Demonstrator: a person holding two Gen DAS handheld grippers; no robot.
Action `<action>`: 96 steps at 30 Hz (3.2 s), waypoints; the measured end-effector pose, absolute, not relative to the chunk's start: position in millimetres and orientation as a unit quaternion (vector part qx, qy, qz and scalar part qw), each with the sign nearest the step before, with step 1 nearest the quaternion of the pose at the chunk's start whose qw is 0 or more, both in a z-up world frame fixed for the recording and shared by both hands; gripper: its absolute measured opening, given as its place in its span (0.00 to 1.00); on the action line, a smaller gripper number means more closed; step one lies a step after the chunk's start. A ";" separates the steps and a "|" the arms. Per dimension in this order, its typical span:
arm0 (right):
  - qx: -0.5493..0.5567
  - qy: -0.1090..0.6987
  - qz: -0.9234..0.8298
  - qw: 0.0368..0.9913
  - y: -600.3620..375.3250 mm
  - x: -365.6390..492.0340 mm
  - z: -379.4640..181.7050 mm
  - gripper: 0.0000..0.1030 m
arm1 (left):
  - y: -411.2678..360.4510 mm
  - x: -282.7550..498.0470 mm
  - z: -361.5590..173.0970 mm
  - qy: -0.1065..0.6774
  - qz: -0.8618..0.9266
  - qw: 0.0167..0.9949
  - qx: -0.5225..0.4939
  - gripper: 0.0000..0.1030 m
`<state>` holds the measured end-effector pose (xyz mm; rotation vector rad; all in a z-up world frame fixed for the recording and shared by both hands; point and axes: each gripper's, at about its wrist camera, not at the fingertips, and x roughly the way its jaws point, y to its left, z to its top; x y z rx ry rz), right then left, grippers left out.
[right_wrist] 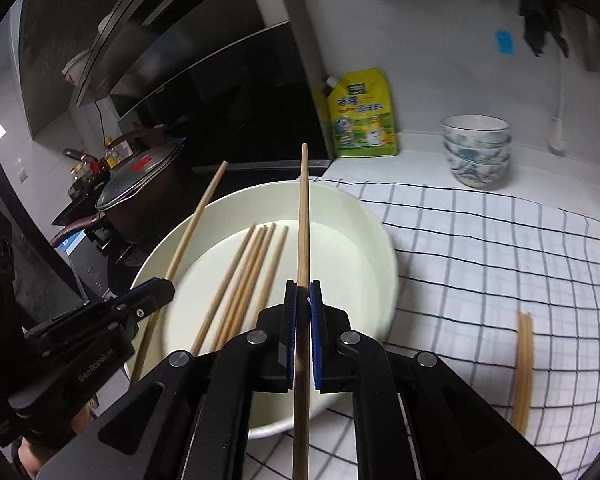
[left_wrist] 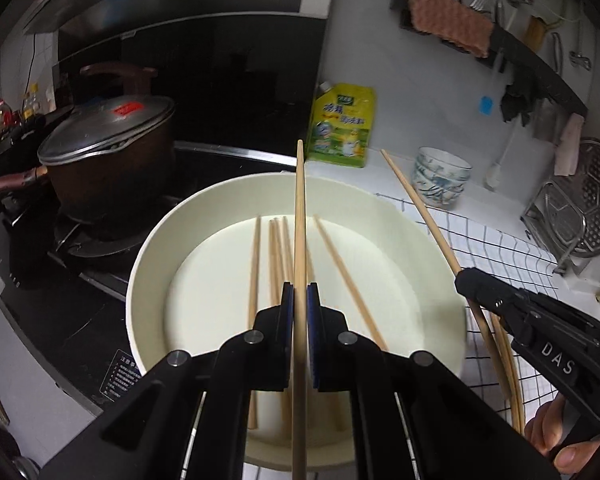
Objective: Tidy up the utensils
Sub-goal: 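Lift both held chopsticks and carry them over the cream basin, then lower the chopsticks into the basin and open both tools, then move both open tools back over the remaining chopsticks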
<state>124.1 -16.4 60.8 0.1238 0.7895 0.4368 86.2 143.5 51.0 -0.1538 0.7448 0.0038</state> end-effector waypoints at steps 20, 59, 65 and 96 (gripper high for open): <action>0.035 0.422 0.203 0.883 19.3 149.5 37.6 0.23 | 167.9 106.4 28.1 0.391 0.022 0.915 -0.100 0.28; 0.077 0.407 0.093 0.906 -130.1 52.0 30.4 0.34 | 54.2 26.1 42.4 0.374 -0.056 0.925 -0.039 0.71; 0.080 0.415 0.069 0.904 -160.5 39.0 18.1 0.35 | 23.8 15.3 37.5 0.377 -0.081 0.922 -0.024 0.79; 0.025 0.457 0.026 0.889 -189.6 38.8 -38.7 0.38 | -25.5 10.2 10.2 0.406 -0.097 0.908 0.001 0.82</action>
